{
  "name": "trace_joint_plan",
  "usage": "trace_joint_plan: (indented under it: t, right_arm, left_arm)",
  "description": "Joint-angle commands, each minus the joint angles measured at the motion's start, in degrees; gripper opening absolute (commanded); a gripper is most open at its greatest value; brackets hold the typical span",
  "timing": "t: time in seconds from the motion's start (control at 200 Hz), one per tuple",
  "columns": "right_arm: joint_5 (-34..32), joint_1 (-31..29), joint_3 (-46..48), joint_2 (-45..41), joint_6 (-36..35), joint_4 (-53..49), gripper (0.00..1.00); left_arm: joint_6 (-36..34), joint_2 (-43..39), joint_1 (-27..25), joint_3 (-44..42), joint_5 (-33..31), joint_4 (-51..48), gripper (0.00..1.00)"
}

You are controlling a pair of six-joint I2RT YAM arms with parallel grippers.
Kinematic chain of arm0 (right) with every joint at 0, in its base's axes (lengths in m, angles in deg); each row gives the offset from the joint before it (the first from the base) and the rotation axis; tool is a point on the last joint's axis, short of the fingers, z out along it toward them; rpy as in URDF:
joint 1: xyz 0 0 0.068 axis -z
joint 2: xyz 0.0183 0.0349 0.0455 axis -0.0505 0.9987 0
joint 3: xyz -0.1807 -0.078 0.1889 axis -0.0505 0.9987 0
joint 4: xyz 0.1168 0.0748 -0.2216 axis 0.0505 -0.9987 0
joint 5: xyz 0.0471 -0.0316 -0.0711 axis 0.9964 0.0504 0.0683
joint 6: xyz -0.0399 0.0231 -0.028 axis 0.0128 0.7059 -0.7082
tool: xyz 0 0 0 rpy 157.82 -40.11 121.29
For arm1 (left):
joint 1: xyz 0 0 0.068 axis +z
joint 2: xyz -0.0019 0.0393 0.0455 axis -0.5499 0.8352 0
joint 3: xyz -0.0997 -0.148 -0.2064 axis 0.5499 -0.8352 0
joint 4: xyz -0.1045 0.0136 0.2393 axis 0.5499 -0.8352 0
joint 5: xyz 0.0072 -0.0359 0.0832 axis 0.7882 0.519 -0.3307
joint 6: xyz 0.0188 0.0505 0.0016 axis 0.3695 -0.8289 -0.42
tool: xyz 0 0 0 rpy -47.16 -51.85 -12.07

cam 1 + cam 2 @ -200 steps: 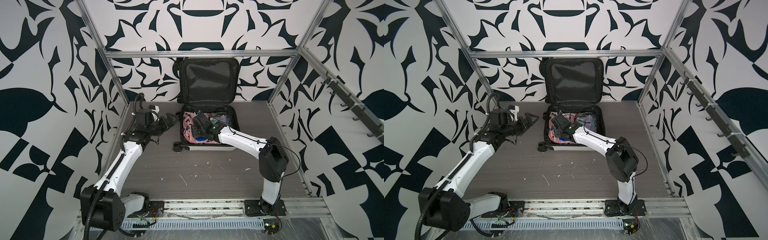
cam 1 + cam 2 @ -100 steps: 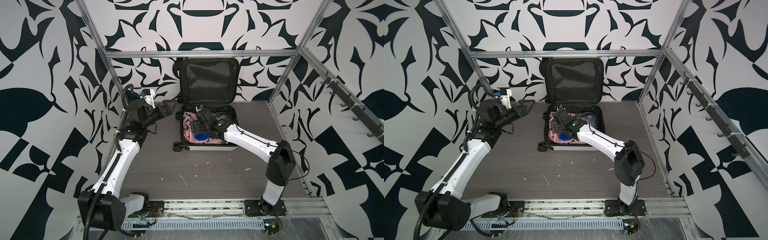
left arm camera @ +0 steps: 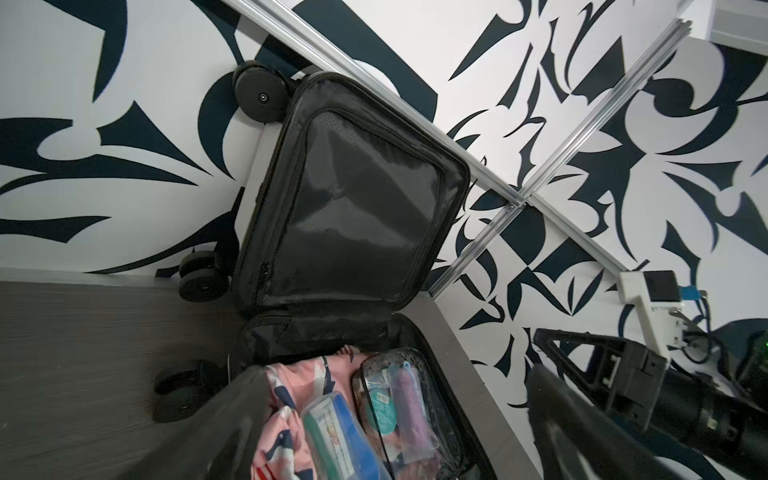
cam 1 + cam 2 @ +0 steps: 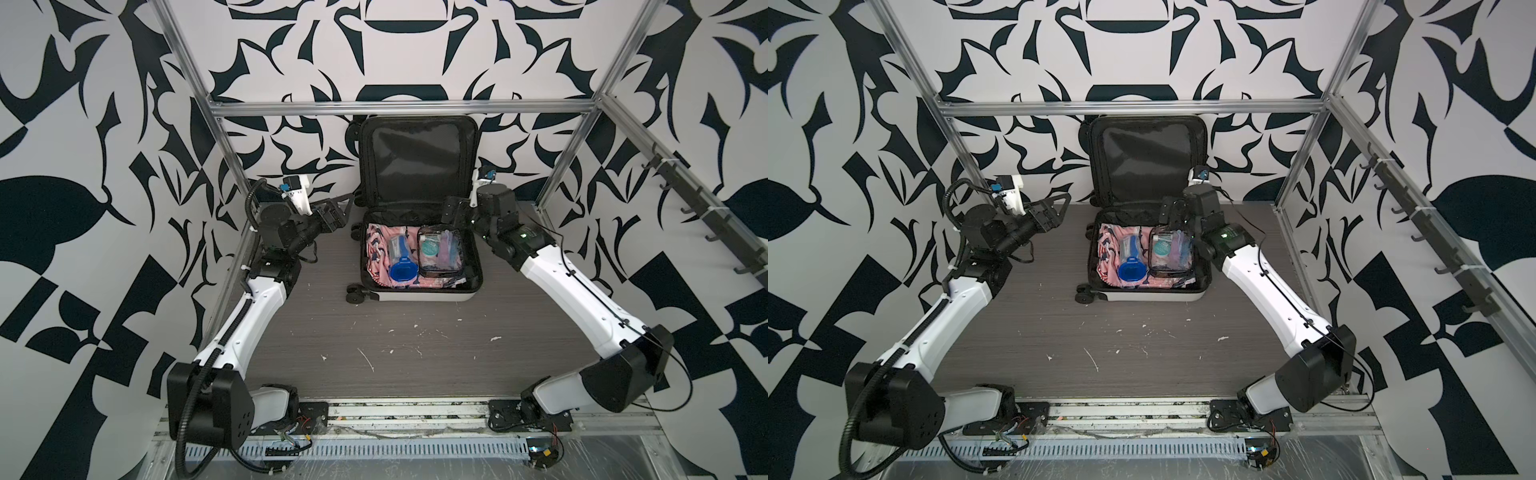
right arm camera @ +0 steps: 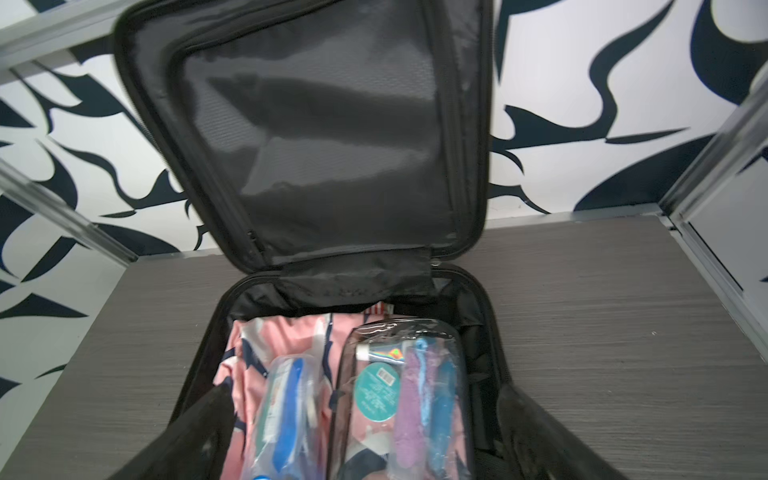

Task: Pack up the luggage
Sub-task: 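Raise both grippers to the far corners of the open suitcase lid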

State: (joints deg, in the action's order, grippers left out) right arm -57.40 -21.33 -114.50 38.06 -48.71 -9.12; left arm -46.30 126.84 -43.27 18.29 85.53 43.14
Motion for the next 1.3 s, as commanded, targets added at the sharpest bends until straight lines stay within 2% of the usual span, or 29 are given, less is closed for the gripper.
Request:
trace_joint_plan:
  t: [0.0, 0.175, 0.27, 0.32, 0.525, 0.545, 0.645, 0.77, 0.825, 0.87, 1.145, 1.295]
  right_arm:
    - [8.47, 4.62, -3.06, 0.37, 1.79, -1.81, 1.00]
    - [17.80, 12.23, -4.84, 2.60, 4.02, -1.61, 0.98]
    - [19.27, 14.73, -4.87, 3.58, 5.56, 0.92, 0.97]
    - [19.73, 15.78, -5.34, 4.40, 6.08, 2.34, 0.96]
    - [19.57, 19.51, -7.26, 8.49, 7.10, 9.33, 0.96]
    - [19.57, 19.86, -7.58, 9.10, 7.10, 9.84, 0.96]
    - [19.78, 21.44, -10.91, 13.13, 7.32, 11.08, 0.96]
    - [22.51, 23.86, -16.47, 20.22, 8.71, 12.80, 0.81]
    - [24.70, 24.55, -17.32, 23.17, 9.43, 16.88, 0.72]
    - [25.61, 24.90, -17.53, 25.26, 10.04, 20.72, 0.69]
    - [27.11, 24.96, -22.54, 34.96, 3.59, 33.35, 0.72]
    - [29.45, 24.98, -27.24, 40.42, 1.85, 36.05, 0.71]
  left_arm:
    - [-1.30, 5.07, 0.33, 7.13, 1.96, -1.58, 0.99]
    - [2.04, 15.08, 0.51, 18.00, 7.17, -4.34, 0.99]
    - [4.09, 19.94, 0.46, 21.37, 8.85, -0.61, 1.00]
    - [4.10, 22.47, 0.51, 23.24, 9.08, 0.58, 0.97]
    - [-2.36, 31.77, 0.42, 31.31, 7.40, 1.07, 0.86]
    - [-2.75, 32.55, 0.42, 32.02, 6.92, 0.93, 0.81]
    - [-4.65, 36.07, 0.40, 35.77, 4.71, 1.24, 0.73]
    - [-8.20, 39.90, 0.24, 40.42, 2.05, 1.04, 0.64]
    - [-9.52, 41.83, 0.23, 42.52, 1.69, 1.08, 0.62]
    - [-10.48, 43.47, 0.16, 44.19, 1.79, 1.32, 0.60]
    - [-13.68, 52.19, -0.28, 52.69, 1.10, 2.79, 0.51]
    - [-16.07, 56.08, -1.20, 57.21, -0.40, 1.79, 0.49]
